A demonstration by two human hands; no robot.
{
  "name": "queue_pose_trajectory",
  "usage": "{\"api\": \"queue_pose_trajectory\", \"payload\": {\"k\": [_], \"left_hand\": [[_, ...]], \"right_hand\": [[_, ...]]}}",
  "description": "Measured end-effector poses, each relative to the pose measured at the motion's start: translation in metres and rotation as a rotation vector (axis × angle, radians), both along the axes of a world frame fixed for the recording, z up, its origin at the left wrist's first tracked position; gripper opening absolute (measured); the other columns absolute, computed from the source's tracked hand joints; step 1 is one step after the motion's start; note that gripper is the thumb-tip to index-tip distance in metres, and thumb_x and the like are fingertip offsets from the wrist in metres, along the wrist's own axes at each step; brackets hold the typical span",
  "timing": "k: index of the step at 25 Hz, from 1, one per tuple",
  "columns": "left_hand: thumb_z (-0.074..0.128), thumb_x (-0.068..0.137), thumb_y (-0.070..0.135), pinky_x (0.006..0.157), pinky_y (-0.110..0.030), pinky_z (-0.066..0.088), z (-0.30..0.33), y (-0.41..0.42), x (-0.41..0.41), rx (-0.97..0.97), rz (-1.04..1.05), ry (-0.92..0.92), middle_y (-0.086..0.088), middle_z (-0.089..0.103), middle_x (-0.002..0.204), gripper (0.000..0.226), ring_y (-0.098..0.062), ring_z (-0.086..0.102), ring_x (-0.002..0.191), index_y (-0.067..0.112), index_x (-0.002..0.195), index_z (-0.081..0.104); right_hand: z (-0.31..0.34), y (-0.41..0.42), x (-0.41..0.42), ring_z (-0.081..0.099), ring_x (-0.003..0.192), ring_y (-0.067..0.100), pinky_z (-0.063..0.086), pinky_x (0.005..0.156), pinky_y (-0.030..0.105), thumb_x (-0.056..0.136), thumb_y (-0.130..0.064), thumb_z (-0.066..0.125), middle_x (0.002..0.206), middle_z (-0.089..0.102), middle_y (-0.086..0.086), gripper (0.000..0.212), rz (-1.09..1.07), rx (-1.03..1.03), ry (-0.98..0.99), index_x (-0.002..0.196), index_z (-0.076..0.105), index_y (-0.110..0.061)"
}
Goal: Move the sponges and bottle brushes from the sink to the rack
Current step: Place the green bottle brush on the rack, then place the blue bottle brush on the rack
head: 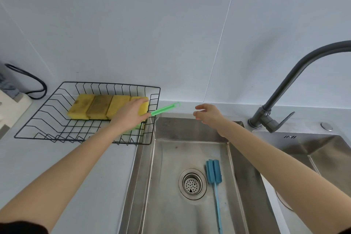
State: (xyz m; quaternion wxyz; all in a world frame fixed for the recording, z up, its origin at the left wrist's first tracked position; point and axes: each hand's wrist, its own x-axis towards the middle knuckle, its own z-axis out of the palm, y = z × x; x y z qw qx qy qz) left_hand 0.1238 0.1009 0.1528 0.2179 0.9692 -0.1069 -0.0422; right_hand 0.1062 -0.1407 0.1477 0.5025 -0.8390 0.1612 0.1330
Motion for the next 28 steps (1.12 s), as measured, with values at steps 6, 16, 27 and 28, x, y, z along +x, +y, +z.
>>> {"api": "queue_pose_trajectory", "payload": {"k": [6,16,27,28], "left_hand": [[0.057,0.086,0.026,0.098,-0.032,0.038,0.001,-0.051,-0.023,-0.039,-0.236,-0.011,-0.002,0.050,0.137,0.048,-0.023,0.049,0.121,0.018,0.131,0.044],[0.052,0.089,0.027,0.107,-0.032,0.030,-0.067,-0.129,-0.057,0.130,-0.496,0.154,0.000,0.042,0.143,0.050,-0.019,0.039,0.131,0.020,0.136,0.037],[0.050,0.089,0.023,0.114,-0.038,0.022,-0.157,-0.175,-0.090,0.289,-0.618,0.292,-0.001,0.022,0.154,0.058,-0.022,0.021,0.140,0.024,0.142,0.025],[0.049,0.089,0.022,0.114,-0.038,0.021,-0.161,-0.177,-0.090,0.304,-0.637,0.286,-0.001,0.019,0.155,0.059,-0.022,0.018,0.141,0.025,0.142,0.024]], "right_hand": [[-0.007,-0.034,-0.039,0.054,0.118,0.027,0.037,0.087,0.026,0.094,-0.021,0.046,0.127,0.059,0.013,0.037,0.001,-0.115,0.011,0.128,0.051,-0.009],[-0.091,-0.079,-0.093,0.054,0.118,0.027,0.045,0.095,0.031,0.092,-0.019,0.048,0.129,0.056,0.013,0.037,-0.086,-0.186,0.221,0.128,0.050,-0.008],[-0.191,-0.071,-0.163,0.058,0.108,0.030,0.048,0.090,0.034,0.089,-0.021,0.052,0.122,0.058,0.014,0.034,0.037,-0.248,0.549,0.119,0.051,-0.007],[-0.195,-0.070,-0.166,0.059,0.107,0.030,0.049,0.088,0.034,0.089,-0.022,0.052,0.120,0.059,0.014,0.031,0.052,-0.271,0.555,0.116,0.052,-0.007]]}}
